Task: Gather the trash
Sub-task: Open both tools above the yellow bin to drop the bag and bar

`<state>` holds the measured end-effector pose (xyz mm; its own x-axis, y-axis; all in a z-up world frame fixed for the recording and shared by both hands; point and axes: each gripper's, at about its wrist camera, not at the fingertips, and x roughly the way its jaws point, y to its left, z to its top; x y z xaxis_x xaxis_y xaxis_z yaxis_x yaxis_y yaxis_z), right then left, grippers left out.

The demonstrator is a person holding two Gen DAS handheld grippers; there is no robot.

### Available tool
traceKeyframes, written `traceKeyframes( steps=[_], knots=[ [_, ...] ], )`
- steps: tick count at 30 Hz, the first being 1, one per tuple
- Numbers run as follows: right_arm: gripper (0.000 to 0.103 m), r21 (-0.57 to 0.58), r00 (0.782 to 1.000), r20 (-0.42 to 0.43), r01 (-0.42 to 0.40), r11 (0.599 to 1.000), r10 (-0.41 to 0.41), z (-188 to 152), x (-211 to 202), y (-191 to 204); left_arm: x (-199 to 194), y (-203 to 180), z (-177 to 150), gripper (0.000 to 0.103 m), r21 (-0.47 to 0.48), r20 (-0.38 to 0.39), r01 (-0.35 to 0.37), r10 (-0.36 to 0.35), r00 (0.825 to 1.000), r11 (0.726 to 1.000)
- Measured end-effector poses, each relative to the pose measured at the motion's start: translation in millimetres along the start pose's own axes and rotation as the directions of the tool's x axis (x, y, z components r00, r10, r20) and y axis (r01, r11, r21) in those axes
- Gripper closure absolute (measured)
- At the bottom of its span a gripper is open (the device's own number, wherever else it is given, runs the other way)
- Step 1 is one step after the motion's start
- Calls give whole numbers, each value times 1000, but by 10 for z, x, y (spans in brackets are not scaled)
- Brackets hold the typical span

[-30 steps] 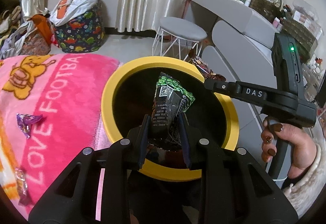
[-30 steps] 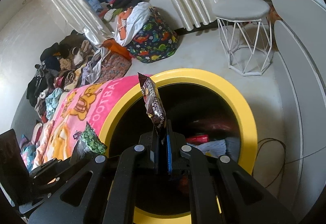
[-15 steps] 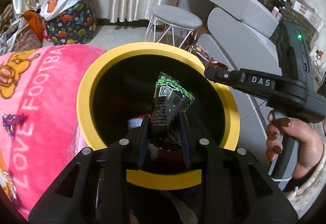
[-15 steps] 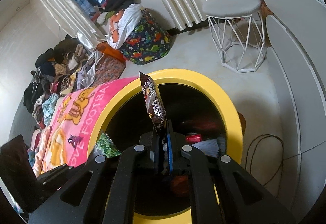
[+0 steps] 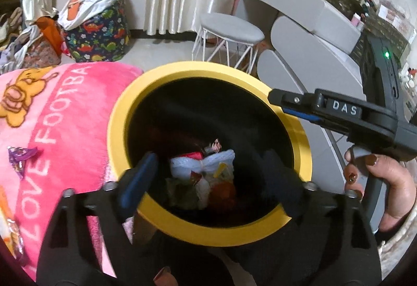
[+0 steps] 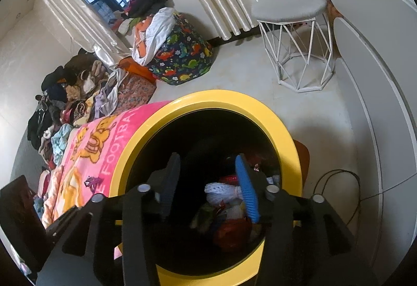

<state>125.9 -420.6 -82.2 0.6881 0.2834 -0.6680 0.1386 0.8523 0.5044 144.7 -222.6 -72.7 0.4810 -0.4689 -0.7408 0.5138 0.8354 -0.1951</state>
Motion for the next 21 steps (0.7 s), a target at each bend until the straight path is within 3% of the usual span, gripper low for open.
traceKeyframes(
  steps=[3, 7, 21],
  knots=[
    [53, -19, 1000, 7, -1, 1000, 1, -5, -18, 51, -91, 49, 16, 12, -13, 35, -23, 23, 999, 1000],
    [41, -49, 1000, 28, -5, 999, 6, -11, -57, 154, -229, 116, 29, 11, -27, 77, -58, 60, 995, 998],
    [39, -225, 996, 35, -71, 972, 81, -51, -69, 802, -663, 521, -39, 11, -110, 162, -129, 146, 976, 986]
  ],
)
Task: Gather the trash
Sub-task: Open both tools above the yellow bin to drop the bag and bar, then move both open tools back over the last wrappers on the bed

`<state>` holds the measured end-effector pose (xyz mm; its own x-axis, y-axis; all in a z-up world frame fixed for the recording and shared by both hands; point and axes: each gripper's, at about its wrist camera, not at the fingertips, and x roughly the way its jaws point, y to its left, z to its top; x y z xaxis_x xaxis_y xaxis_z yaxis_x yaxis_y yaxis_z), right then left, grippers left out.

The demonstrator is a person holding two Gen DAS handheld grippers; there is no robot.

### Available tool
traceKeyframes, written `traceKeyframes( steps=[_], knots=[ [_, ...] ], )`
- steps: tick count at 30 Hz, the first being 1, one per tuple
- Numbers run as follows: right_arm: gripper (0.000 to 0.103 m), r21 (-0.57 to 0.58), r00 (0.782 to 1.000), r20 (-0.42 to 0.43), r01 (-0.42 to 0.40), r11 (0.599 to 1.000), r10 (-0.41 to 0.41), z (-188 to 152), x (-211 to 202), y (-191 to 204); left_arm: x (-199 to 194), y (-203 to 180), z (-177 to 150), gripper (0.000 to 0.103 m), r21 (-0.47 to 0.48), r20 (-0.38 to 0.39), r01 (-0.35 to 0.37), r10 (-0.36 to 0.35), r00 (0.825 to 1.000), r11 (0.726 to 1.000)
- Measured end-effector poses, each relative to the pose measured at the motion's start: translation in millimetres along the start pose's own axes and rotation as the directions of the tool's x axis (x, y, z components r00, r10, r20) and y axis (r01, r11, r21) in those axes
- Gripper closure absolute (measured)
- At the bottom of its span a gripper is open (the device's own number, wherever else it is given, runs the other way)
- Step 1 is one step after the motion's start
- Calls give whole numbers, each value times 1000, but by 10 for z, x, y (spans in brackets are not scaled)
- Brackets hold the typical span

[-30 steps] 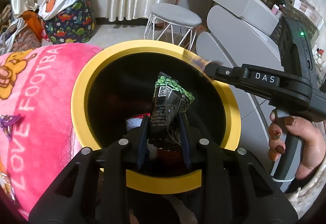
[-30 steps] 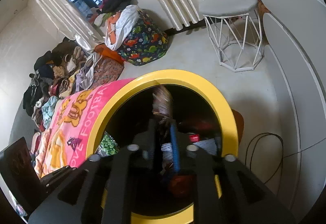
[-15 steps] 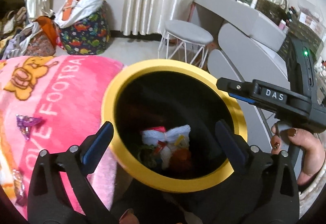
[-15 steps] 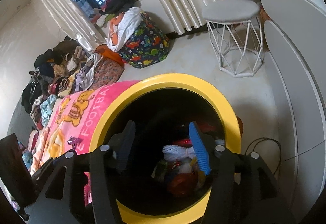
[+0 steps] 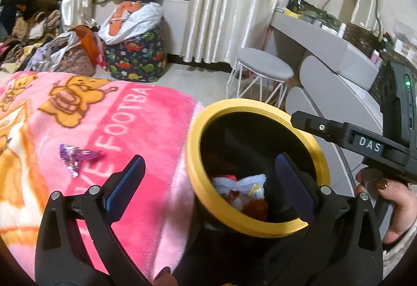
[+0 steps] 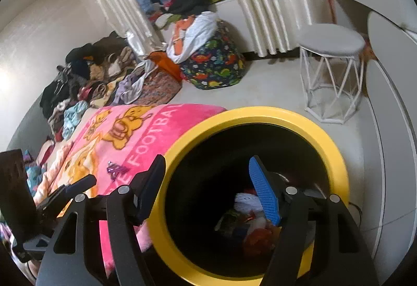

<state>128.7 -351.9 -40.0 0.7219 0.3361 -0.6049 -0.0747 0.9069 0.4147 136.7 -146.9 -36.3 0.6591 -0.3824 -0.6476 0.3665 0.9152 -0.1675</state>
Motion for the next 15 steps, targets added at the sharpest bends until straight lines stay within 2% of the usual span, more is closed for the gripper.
traceKeyframes(
  steps=[3, 8, 15],
  knots=[
    [38, -34, 1000, -7, -17, 999, 17, 5, 38, 164, -73, 121, -7, 11, -22, 13, -15, 15, 1000, 1000],
    [32, -88, 999, -25, -48, 995, 46, -15, 141, 425, -201, 349, -27, 11, -65, 33, -38, 40, 999, 997],
    [31, -158, 993, -70, -105, 982, 95, -14, 349, 794, -386, 739, -116, 11, -134, 46, -92, 99, 994, 987]
  ],
)
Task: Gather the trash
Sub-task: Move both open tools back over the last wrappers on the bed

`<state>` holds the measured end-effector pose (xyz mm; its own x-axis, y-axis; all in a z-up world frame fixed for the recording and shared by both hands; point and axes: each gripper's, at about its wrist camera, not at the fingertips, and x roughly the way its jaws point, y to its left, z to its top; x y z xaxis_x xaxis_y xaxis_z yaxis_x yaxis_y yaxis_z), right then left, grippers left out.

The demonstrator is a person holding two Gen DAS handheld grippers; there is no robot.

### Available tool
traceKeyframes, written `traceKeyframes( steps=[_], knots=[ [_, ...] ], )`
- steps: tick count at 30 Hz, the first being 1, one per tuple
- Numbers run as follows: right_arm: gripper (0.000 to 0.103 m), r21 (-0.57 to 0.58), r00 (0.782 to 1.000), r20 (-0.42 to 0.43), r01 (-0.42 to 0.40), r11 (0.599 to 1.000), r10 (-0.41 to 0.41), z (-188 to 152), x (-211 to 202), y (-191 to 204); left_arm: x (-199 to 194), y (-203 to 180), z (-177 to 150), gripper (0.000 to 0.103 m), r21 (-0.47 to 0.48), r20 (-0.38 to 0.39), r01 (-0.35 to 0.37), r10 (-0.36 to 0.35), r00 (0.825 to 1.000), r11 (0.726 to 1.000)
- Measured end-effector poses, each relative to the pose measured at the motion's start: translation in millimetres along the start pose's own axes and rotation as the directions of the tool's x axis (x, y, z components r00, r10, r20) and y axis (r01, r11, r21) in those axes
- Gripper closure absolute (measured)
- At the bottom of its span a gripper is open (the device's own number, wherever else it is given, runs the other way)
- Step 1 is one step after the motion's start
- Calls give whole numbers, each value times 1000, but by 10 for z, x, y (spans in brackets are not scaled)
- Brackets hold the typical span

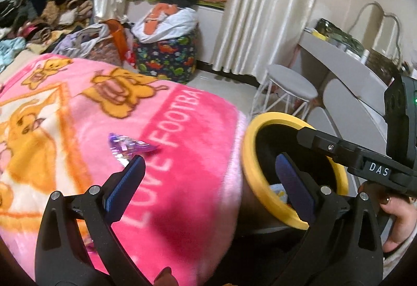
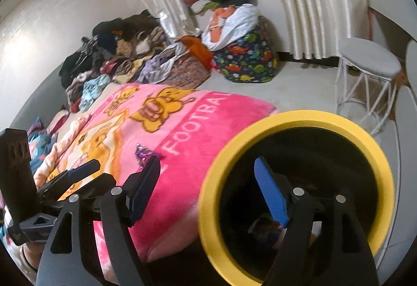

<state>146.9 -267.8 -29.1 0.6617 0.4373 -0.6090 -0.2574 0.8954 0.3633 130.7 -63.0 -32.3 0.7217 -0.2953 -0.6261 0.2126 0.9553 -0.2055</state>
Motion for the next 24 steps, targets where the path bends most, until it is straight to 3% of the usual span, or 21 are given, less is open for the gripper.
traceKeyframes(
  steps=[12, 19, 24],
  knots=[
    [31, -99, 991, -103, -96, 990, 86, 99, 574, 589, -201, 732, -256, 11, -101, -34, -107, 105, 994, 989],
    [31, -166, 978, -180, -137, 977, 106, 90, 996, 909, -221, 1005, -494, 11, -135, -91, -119, 107, 990, 984],
    [31, -209, 967, -231, -155, 965, 106, 63, 1340, 1110, -190, 1099, -635, 21, -150, -129, -112, 93, 987, 982]
  ],
)
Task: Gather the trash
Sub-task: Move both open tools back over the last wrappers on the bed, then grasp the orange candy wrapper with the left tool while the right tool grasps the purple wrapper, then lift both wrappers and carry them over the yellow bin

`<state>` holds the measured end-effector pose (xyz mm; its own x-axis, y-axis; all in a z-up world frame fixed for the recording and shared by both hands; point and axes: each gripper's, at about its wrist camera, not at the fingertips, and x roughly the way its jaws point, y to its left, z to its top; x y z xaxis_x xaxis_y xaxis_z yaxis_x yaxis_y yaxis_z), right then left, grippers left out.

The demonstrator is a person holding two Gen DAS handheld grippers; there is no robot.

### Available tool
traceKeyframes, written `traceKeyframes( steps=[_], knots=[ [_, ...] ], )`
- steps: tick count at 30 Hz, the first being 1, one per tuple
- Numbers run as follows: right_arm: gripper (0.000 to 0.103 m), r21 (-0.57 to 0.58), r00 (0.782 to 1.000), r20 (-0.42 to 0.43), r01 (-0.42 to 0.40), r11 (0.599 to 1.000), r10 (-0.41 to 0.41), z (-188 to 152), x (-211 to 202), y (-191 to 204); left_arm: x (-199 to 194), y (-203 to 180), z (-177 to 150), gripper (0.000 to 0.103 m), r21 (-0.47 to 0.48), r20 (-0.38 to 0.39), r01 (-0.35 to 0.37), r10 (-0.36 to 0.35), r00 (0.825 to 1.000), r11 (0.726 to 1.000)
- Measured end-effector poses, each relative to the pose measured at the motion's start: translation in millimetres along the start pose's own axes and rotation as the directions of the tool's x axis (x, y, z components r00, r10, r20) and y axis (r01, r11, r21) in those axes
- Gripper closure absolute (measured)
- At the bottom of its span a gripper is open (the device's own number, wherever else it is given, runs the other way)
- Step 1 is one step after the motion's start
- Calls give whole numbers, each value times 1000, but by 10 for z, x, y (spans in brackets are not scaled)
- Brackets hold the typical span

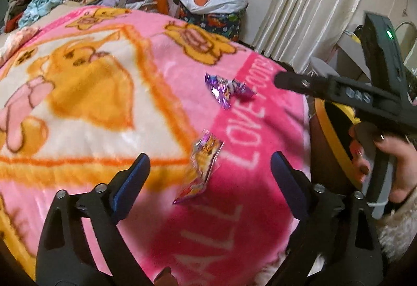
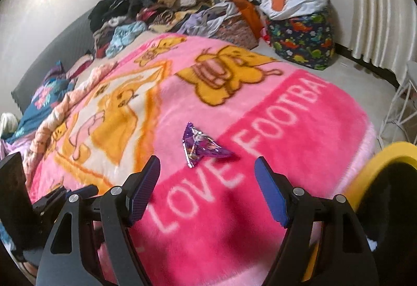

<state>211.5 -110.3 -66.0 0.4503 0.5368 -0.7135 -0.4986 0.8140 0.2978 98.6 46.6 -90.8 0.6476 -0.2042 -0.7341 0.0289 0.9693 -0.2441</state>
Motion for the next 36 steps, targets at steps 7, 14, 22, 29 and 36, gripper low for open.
traceKeyframes(
  steps=[7, 14, 22, 29, 36],
  knots=[
    [31, -21, 997, -79, -2, 1000, 1, 130, 500, 64, 151, 39, -175, 40, 15, -66, -8, 9, 998, 1000],
    [33, -25, 990, -139, -11, 1000, 7, 211, 881, 52, 220, 76, -213, 55, 18, -82, -16, 17, 996, 1000],
    [66, 13, 989, -144, -38, 999, 40, 101, 886, -36, 250, 91, -207, 76, 18, -90, -20, 22, 996, 1000],
    [68, 81, 995, -61, -76, 994, 81, 25, 439, -140, 246, 21, -167, 77, 11, -85, 11, -10, 996, 1000],
    [68, 95, 997, 9, -80, 992, 80, -47, -18, -214, 206, -219, -77, 77, 35, -60, 44, -42, 997, 998]
  ],
)
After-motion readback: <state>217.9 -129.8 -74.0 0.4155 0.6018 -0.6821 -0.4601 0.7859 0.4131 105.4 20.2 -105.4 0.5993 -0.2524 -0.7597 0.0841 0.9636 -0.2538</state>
